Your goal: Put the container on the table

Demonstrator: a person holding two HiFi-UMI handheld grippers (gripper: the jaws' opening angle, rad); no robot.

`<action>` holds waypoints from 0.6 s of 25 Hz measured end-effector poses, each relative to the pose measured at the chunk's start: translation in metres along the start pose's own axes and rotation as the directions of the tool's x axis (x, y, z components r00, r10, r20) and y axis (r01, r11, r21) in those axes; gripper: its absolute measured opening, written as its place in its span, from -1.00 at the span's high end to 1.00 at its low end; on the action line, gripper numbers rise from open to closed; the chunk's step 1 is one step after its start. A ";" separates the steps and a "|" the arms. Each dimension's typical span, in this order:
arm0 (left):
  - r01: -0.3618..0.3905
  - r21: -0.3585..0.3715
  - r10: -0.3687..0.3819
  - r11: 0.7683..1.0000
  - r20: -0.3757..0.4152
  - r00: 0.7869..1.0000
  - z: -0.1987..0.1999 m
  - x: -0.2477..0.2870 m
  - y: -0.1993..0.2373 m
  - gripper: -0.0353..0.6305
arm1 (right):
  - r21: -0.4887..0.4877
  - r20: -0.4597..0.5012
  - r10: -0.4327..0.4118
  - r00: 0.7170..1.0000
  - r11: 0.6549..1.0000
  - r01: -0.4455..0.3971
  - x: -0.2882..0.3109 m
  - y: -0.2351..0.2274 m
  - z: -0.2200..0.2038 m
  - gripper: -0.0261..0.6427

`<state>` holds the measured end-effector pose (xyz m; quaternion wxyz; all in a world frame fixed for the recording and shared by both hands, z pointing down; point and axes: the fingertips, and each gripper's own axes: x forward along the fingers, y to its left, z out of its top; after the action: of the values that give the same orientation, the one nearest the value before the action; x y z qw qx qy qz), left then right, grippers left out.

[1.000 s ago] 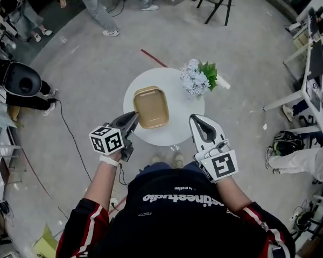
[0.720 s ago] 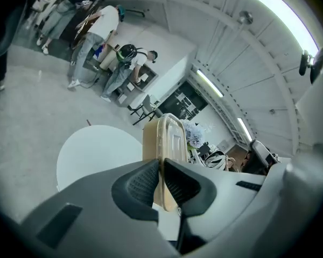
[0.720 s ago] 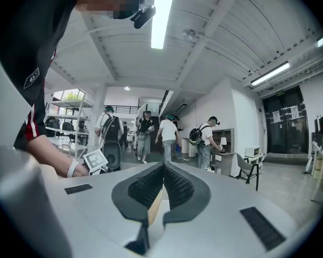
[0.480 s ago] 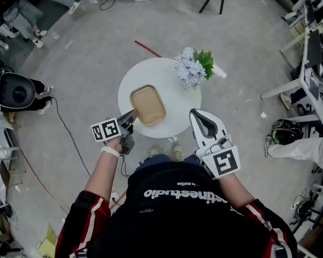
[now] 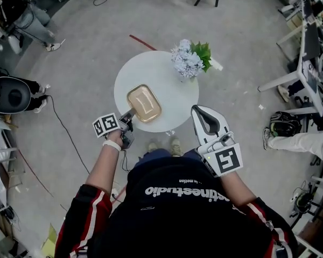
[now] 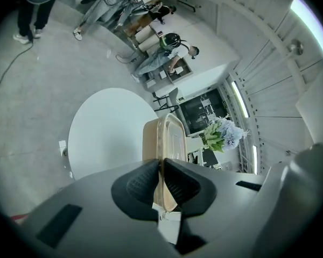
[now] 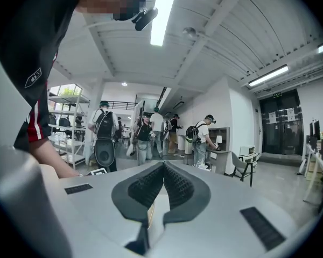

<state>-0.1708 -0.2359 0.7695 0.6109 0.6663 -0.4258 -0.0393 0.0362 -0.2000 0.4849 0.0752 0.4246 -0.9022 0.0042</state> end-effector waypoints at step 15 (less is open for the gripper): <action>-0.087 -0.169 0.079 0.982 -0.052 0.996 -0.034 0.025 0.067 0.75 | 0.000 -0.014 -0.037 0.999 0.999 0.037 -0.006 0.004 0.007 0.89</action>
<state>-0.1700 -0.2178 0.8465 0.6763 0.5939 -0.4343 -0.0352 0.0364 -0.1937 0.4778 0.0813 0.4410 -0.8938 0.0060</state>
